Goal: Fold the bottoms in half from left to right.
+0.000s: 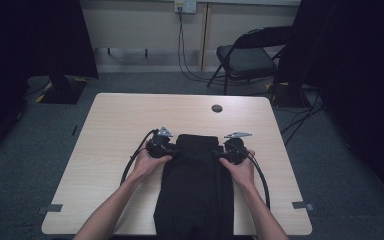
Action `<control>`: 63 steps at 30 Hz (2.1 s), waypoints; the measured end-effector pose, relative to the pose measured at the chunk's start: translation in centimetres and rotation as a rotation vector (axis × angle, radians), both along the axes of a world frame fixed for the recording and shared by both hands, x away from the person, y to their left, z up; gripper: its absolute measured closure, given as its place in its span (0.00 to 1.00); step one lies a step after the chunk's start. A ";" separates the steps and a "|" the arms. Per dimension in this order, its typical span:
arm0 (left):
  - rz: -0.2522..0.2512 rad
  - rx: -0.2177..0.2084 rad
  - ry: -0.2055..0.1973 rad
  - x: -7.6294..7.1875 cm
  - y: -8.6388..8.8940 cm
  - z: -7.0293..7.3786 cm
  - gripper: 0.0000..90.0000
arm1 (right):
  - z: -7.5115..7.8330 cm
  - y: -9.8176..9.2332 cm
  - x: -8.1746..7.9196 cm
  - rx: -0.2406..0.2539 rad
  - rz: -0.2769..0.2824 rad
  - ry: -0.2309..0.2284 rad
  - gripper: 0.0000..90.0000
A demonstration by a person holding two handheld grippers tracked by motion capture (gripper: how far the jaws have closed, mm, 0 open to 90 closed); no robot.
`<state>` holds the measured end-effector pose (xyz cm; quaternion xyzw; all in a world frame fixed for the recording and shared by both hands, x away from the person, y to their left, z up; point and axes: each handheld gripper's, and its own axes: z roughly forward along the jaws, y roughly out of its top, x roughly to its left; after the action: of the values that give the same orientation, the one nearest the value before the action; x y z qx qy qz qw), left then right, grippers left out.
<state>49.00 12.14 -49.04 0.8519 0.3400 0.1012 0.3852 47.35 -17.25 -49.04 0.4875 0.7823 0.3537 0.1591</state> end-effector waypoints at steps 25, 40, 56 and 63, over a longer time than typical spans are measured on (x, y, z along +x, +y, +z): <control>0.001 -0.061 0.066 0.1 1.5 -0.2 0.39 | 0.1 2.1 -0.5 0.056 0.127 0.024 0.85; 0.046 -0.170 -0.028 0.5 2.3 3.2 0.81 | 4.5 2.2 0.2 0.152 0.126 -0.056 0.90; 0.138 -0.229 -0.250 2.0 6.8 16.0 0.81 | 18.9 6.8 2.4 0.188 0.215 -0.291 0.90; 0.164 -0.248 -0.323 2.9 7.5 20.7 0.81 | 23.7 7.8 3.6 0.171 0.212 -0.350 0.90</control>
<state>51.91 19.67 -28.36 0.7402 0.3521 0.2246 0.5270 50.96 -9.44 -25.31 0.3452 0.7567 0.5129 0.2125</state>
